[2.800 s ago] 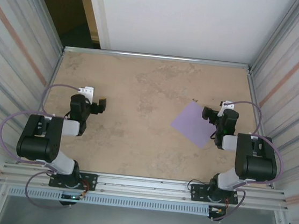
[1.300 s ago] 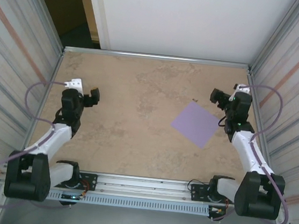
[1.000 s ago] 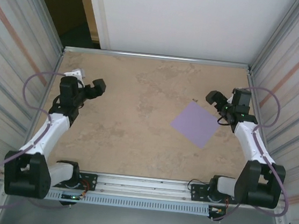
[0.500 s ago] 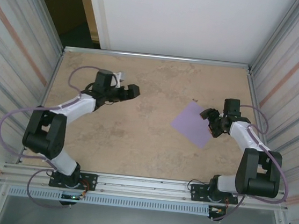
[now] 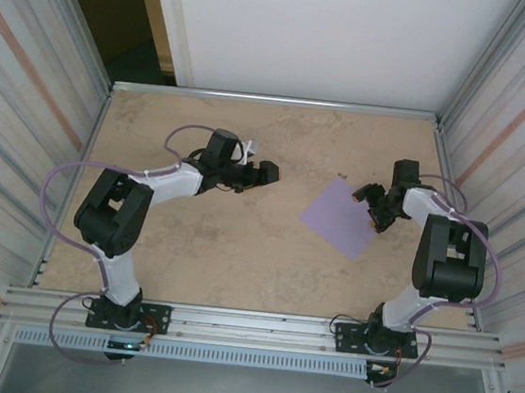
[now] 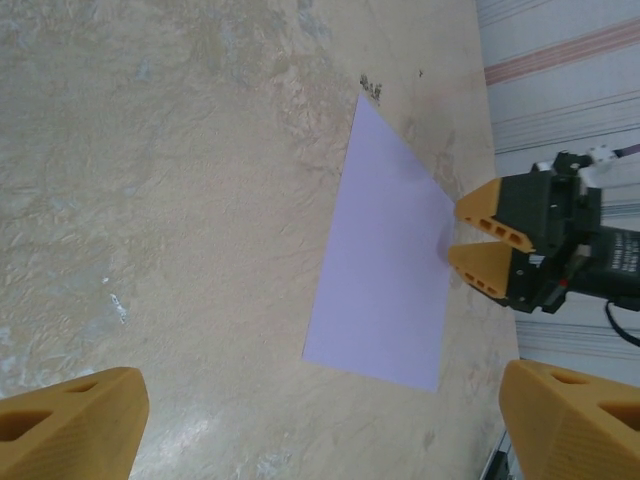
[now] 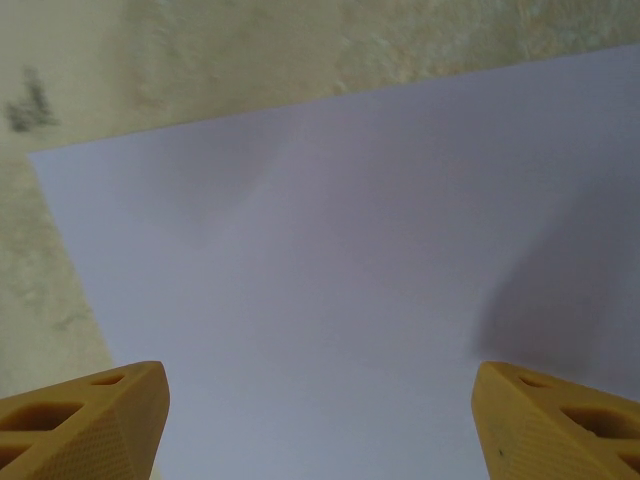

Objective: Fold a paper plane with a square sheet of paper (pick it up from the middle)
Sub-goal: Move the square sheet of paper to the center of the table.

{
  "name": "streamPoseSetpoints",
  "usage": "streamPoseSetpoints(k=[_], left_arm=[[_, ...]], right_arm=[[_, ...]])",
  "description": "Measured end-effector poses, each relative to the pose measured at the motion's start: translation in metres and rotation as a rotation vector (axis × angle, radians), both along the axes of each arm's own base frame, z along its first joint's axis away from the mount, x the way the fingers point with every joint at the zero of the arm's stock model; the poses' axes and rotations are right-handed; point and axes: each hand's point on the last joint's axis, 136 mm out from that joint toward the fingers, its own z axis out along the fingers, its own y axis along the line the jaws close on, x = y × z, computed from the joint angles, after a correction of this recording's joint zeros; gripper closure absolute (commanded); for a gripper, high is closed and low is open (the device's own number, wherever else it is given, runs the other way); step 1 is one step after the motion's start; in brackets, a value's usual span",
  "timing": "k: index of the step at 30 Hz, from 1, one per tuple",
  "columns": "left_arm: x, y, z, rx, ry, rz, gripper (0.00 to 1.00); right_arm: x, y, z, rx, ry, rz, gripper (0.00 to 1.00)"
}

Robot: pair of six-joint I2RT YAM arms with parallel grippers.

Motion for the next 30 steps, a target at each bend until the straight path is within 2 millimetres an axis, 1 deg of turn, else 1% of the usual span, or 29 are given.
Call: streamPoseSetpoints(k=[2,5,8,11,15,18,21,24,26,27,29,30], left_arm=[[0.000,0.000,0.001,-0.001,-0.001,0.000,0.09],[0.001,0.000,0.001,0.006,0.004,0.001,0.09],[0.002,0.005,-0.001,0.015,0.014,0.009,0.10],[0.010,0.020,-0.004,0.023,0.030,0.043,0.11],[0.023,0.057,-0.009,0.027,0.048,0.129,0.12],[0.027,0.082,-0.013,0.030,0.064,0.185,0.14],[0.025,0.092,-0.014,0.033,0.076,0.206,0.17],[0.017,0.090,-0.014,0.039,0.096,0.198,0.20],[0.011,0.087,-0.017,0.046,0.117,0.190,0.22],[0.007,0.085,-0.019,0.051,0.131,0.183,0.23],[-0.002,0.080,-0.024,0.064,0.163,0.169,0.24],[-0.007,0.077,-0.027,0.071,0.180,0.159,0.25]], right_arm=[[-0.002,0.002,-0.008,-0.005,0.026,0.008,0.22],[0.003,0.010,-0.008,-0.012,0.021,0.044,0.22],[0.011,0.027,-0.008,-0.007,0.013,0.105,0.21],[0.018,0.054,-0.008,0.002,-0.002,0.196,0.22],[0.025,0.106,-0.007,0.014,-0.034,0.357,0.22],[0.023,0.153,-0.006,0.035,-0.056,0.486,0.25],[0.016,0.199,-0.006,0.060,-0.074,0.610,0.28],[0.006,0.233,-0.004,0.082,-0.085,0.692,0.33],[-0.002,0.245,-0.004,0.090,-0.081,0.722,0.34],[-0.005,0.248,-0.004,0.091,-0.079,0.730,0.34],[-0.007,0.246,-0.001,0.090,-0.081,0.723,0.35],[-0.008,0.242,0.000,0.089,-0.078,0.707,0.36]])
